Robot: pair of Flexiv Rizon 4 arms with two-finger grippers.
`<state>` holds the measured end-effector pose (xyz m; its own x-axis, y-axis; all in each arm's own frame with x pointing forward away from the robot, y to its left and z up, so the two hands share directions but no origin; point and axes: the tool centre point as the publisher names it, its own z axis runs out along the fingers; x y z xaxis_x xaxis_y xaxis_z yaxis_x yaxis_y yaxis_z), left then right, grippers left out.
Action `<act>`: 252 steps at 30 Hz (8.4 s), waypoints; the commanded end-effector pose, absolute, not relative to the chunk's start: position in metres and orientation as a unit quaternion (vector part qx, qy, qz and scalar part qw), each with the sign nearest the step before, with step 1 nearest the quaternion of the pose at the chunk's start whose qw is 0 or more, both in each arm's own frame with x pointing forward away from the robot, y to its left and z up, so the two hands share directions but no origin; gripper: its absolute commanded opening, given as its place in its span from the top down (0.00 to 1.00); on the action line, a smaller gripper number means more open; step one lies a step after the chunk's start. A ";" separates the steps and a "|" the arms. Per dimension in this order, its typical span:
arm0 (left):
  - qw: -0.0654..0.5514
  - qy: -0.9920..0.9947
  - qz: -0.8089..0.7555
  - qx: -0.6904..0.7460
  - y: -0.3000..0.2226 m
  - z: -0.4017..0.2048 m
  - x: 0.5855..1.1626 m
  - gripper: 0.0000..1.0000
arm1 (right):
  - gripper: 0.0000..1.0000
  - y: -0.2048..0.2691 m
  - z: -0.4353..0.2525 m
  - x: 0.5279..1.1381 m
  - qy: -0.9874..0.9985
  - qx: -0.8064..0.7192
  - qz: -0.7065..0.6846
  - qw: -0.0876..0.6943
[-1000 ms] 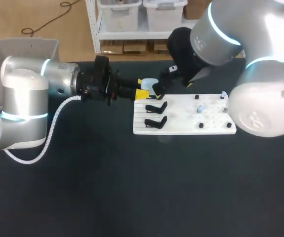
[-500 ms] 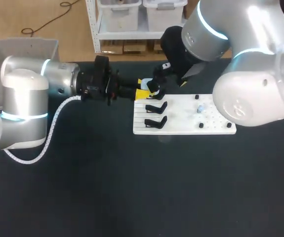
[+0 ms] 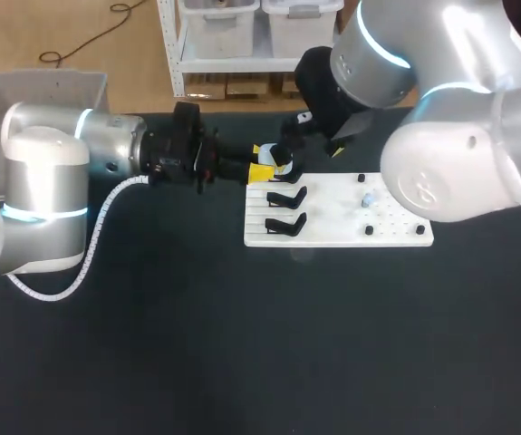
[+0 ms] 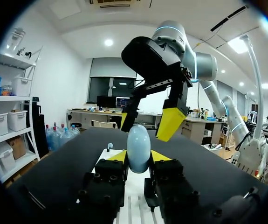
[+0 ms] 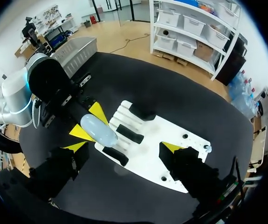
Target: Pick up each earbud case from the left stands, insert the matching earbuds, close the lid, and place the case in the box.
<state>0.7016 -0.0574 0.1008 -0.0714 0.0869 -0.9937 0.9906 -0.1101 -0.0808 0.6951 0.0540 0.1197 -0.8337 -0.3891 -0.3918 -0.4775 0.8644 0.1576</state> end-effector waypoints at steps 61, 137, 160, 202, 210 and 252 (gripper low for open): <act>0.451 0.456 -0.512 0.572 -0.056 0.110 0.695 1.00 | 0.00 -0.032 0.171 0.714 0.923 -0.263 0.032 0.278; 0.452 0.457 -0.512 0.570 -0.055 0.107 0.693 1.00 | 0.55 -0.142 0.023 0.761 0.954 -0.280 -0.088 0.064; 0.452 0.457 -0.512 0.570 -0.055 0.107 0.693 1.00 | 0.66 -0.140 0.015 0.762 0.951 -0.278 -0.110 0.084; 0.452 0.457 -0.512 0.570 -0.055 0.107 0.693 1.00 | 1.00 -0.142 0.030 0.751 0.951 -0.258 -0.143 0.088; 0.452 0.457 -0.512 0.570 -0.055 0.107 0.693 1.00 | 1.00 -0.137 0.088 0.722 0.954 -0.226 -0.166 0.104; 0.452 0.457 -0.512 0.570 -0.055 0.107 0.693 1.00 | 1.00 -0.018 0.179 0.634 0.986 -0.124 -0.106 0.008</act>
